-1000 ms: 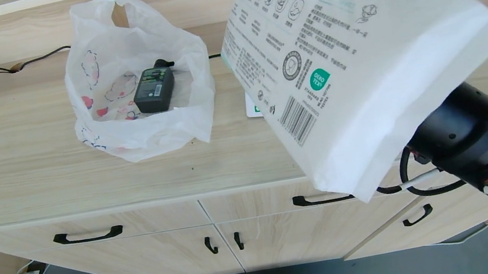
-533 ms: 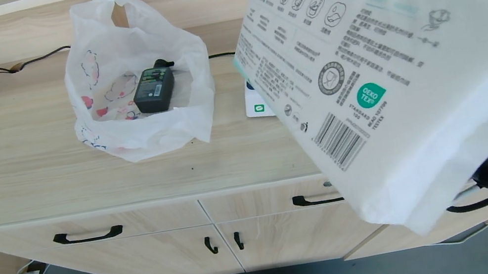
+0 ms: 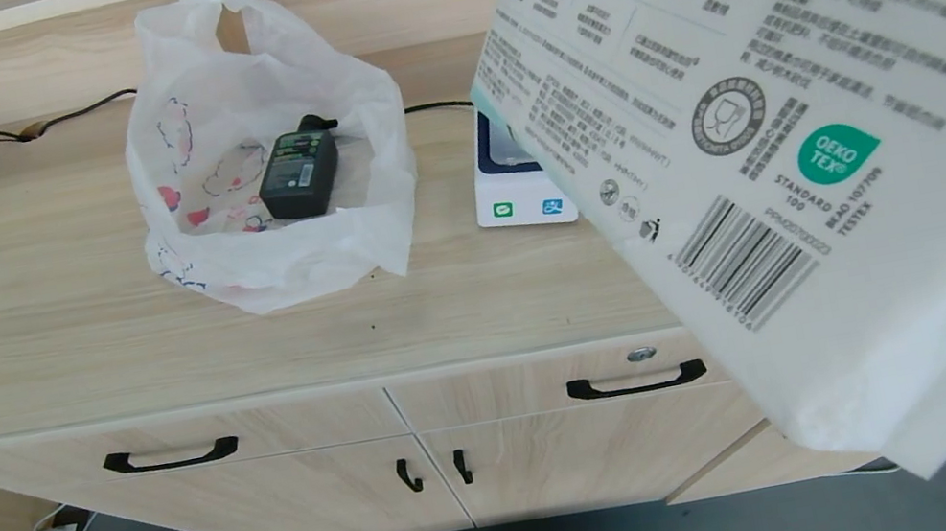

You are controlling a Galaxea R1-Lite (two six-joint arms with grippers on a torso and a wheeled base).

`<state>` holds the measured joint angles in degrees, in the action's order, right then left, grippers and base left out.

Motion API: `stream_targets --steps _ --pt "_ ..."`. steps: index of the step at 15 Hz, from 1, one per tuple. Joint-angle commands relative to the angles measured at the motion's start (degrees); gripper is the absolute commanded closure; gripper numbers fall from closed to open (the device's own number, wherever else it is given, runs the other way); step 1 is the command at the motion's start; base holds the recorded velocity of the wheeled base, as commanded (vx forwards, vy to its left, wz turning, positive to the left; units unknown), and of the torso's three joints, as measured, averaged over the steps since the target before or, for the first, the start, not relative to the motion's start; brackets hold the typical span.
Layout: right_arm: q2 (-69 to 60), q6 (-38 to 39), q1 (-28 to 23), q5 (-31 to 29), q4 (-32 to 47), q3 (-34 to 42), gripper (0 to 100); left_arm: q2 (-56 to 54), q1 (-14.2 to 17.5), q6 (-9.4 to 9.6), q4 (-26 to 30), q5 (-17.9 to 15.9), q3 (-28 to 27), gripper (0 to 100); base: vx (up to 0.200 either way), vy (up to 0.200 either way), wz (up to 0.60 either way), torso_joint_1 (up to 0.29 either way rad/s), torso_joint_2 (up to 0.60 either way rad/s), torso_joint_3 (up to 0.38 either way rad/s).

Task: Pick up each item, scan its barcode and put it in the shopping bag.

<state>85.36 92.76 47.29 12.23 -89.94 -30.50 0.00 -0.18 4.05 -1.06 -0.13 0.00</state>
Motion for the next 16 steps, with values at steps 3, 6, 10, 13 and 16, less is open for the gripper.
stream_targets --steps 3,6,10,13,16 --pt "-1.2 -0.3 0.4 0.0 -0.1 0.8 100 0.1 0.0 -0.18 0.0 0.0 0.0 0 0.0 0.0 0.0 0.0 0.0 0.0" --pt "-1.4 -0.4 1.3 0.0 -0.1 1.4 100 0.1 0.0 -0.18 0.0 0.0 0.0 0 0.0 0.0 0.0 0.0 0.0 0.0" --pt "0.2 -10.1 -0.8 0.3 -0.1 1.5 100 0.0 0.0 -0.18 0.0 0.0 0.0 0 0.0 0.0 0.0 0.0 0.0 0.0" --pt "4.3 -34.9 -10.2 8.7 1.2 1.6 100 0.1 0.0 -0.18 0.0 0.0 0.0 0 0.0 0.0 0.0 0.0 0.0 0.0" --pt "4.6 -60.2 -16.6 7.5 8.0 0.5 100 0.1 0.1 -0.36 0.0 0.0 0.0 0 0.0 0.0 0.0 0.0 0.0 0.0"
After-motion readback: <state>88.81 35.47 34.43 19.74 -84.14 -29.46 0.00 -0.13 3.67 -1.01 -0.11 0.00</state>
